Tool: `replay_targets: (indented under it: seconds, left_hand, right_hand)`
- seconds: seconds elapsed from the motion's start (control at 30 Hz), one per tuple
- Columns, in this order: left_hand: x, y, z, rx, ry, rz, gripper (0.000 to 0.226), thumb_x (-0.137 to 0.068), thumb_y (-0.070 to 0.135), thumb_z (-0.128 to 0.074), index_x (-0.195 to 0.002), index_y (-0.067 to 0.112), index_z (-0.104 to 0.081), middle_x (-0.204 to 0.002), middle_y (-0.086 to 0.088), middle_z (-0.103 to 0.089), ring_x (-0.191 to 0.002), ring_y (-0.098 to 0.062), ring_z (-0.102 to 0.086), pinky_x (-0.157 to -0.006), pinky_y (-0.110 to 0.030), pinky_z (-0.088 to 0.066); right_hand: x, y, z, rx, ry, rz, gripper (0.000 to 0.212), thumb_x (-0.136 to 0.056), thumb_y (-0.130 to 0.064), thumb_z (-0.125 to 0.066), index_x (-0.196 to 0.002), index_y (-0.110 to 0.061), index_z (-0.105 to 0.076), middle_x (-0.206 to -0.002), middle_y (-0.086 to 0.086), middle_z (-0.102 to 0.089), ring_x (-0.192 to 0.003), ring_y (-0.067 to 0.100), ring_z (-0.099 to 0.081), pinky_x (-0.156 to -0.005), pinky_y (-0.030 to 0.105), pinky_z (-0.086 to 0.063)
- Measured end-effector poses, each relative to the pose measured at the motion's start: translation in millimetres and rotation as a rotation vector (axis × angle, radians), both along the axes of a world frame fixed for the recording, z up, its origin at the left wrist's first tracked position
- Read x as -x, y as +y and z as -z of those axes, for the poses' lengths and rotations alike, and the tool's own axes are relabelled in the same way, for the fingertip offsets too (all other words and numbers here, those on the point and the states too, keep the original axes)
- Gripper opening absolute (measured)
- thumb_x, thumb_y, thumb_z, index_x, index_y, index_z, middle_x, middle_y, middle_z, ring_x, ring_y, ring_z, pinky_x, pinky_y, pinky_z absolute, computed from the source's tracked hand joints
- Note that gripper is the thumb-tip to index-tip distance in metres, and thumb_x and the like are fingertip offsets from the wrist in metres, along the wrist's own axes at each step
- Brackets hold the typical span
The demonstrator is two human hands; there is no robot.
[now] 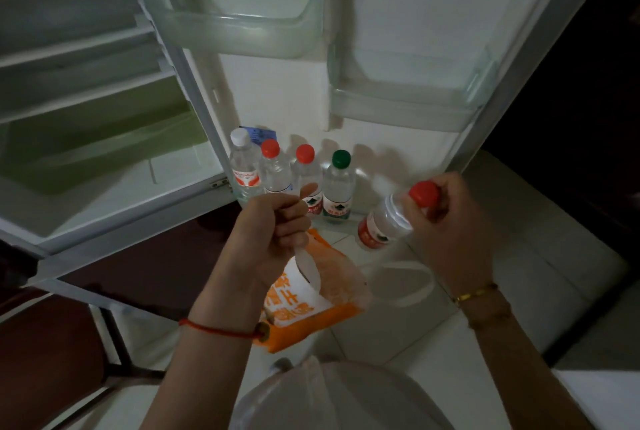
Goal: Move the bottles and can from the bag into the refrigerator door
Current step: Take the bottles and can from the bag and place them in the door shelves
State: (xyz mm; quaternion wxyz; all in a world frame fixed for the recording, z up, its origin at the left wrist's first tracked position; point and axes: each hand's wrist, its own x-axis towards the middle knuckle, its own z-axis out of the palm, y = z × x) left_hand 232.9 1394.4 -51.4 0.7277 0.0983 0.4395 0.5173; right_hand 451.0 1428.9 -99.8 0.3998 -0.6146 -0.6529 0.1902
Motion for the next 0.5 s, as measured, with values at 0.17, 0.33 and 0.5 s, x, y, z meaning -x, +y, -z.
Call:
replay_targets:
  seconds: [0.17,0.33,0.5]
  left_hand:
    - [-2.4,2.1,0.7,-0.013,0.043,0.016,0.034,-0.096,0.007,-0.029,-0.121,0.003,-0.052,-0.051,0.007,-0.027,-0.030,-0.002,-0.024,-0.029,-0.012,-0.018]
    - [1.6,1.8,0.0,-0.019,0.078,0.044,0.032,-0.096,0.006,-0.029,-0.107,0.006,-0.059,-0.051,0.008,-0.024,-0.028,-0.001,-0.022,-0.028,-0.012,-0.016]
    - [9.5,-3.4,-6.0,-0.021,0.115,0.056,0.038,-0.095,0.006,-0.030,-0.080,0.009,-0.065,-0.050,0.006,-0.023,-0.030,-0.001,-0.021,-0.032,-0.014,-0.010]
  right_hand:
    - [-0.4,15.2,-9.1,-0.115,0.017,0.082,0.026,-0.082,-0.033,-0.070,-0.091,-0.015,-0.053,-0.075,0.004,-0.061,-0.061,0.011,-0.051,-0.053,0.004,-0.033]
    - [11.7,41.5,10.3,-0.158,-0.068,0.012,0.031,-0.086,-0.037,-0.068,-0.096,-0.012,-0.053,-0.085,0.001,-0.059,-0.067,0.013,-0.053,-0.057,0.005,-0.032]
    - [24.9,71.0,38.4,-0.151,-0.164,-0.064,0.032,-0.086,-0.035,-0.067,-0.097,-0.008,-0.053,-0.093,0.005,-0.056,-0.075,0.013,-0.049,-0.066,0.021,-0.035]
